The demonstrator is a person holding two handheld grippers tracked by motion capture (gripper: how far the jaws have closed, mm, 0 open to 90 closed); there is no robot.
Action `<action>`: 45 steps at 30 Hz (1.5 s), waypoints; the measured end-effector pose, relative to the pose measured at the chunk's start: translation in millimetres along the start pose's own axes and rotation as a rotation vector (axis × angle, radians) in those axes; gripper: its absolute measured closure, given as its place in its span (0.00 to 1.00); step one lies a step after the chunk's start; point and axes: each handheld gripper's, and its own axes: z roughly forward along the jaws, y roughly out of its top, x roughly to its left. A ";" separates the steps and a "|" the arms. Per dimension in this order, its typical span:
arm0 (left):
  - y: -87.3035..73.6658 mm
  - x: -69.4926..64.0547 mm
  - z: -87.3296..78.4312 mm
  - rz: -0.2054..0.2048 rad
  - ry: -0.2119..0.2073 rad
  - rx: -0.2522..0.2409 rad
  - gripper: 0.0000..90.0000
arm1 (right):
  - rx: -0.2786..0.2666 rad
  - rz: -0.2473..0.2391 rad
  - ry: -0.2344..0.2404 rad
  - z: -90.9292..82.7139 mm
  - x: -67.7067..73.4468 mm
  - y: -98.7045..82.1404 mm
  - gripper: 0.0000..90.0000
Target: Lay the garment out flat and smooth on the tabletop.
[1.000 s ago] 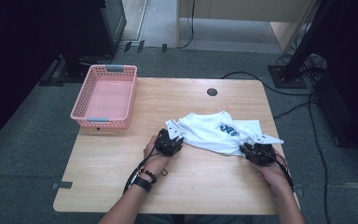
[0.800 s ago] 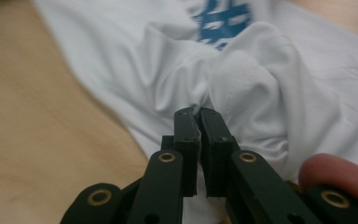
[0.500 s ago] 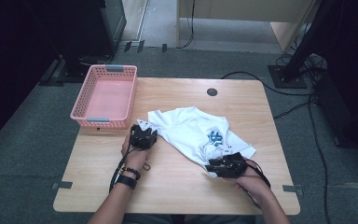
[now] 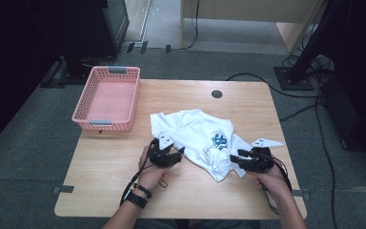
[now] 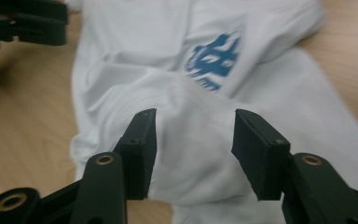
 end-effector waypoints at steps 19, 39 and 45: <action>6.1 -9.6 15.3 -0.006 0.035 0.005 0.46 | 0.052 -0.168 0.207 -29.5 -13.7 -7.3 0.66; -4.9 -14.2 20.2 0.094 0.006 0.095 0.48 | 0.020 0.015 -0.369 4.8 -39.6 -13.2 0.51; -12.3 0.0 6.8 0.091 0.009 0.097 0.50 | 0.009 0.128 -0.478 -17.0 -66.3 -21.7 0.52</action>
